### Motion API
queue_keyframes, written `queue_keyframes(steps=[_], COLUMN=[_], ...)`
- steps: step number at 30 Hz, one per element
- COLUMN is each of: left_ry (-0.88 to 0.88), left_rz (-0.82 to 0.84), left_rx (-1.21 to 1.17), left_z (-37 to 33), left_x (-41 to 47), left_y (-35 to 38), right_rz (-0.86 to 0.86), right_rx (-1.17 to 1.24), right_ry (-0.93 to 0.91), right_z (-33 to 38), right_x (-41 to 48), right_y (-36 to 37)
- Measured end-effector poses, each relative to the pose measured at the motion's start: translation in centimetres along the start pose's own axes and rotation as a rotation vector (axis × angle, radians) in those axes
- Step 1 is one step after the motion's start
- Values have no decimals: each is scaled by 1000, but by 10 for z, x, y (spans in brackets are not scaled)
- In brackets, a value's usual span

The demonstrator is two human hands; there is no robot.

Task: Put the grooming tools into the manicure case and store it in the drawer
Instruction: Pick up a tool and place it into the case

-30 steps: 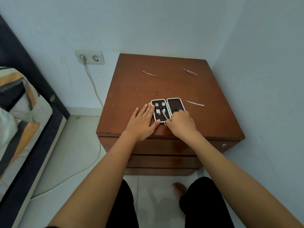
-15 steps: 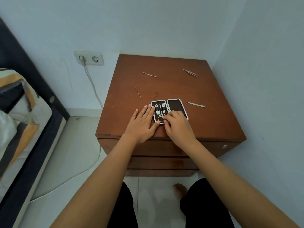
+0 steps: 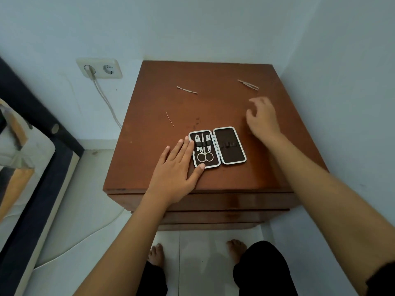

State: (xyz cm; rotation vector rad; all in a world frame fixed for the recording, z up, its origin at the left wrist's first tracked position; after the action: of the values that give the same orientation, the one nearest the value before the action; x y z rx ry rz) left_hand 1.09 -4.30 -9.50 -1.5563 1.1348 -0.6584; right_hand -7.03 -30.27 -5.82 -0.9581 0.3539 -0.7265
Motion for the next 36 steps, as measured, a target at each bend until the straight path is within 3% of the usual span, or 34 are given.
queue_keyframes(steps=[5, 9, 15, 20, 28, 36], left_ry=[-5, -3, -18, -18, -14, -21], left_rz=[-22, -40, -35, -7, 27, 42], left_rx=[3, 2, 9, 15, 8, 2], left_z=[0, -1, -4, -5, -5, -4], left_x=[0, -2, -4, -4, -6, -5], left_y=[-2, -2, -5, -6, -7, -8], right_rz=[117, 170, -15, -41, -73, 53], right_rx=[-107, -153, -149, -166, 215, 309], right_ry=[147, 135, 43, -1, -51, -36], right_z=[-24, -22, -12, 1, 35, 59], right_x=[75, 100, 70, 28, -48, -78], right_y=[0, 4, -1, -6, -8, -12])
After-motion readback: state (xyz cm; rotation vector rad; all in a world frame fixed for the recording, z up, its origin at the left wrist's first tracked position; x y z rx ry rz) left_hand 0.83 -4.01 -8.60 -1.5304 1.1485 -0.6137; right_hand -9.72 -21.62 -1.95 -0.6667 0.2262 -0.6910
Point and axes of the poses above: each hand's wrist, its own x-axis towards the middle knuckle, its own y-axis out of the palm, z = x × y, the point moved 3 cm from there along x, towards the middle knuckle, and after that the axes turned 15 degrees about z, right-handed, at the moved point
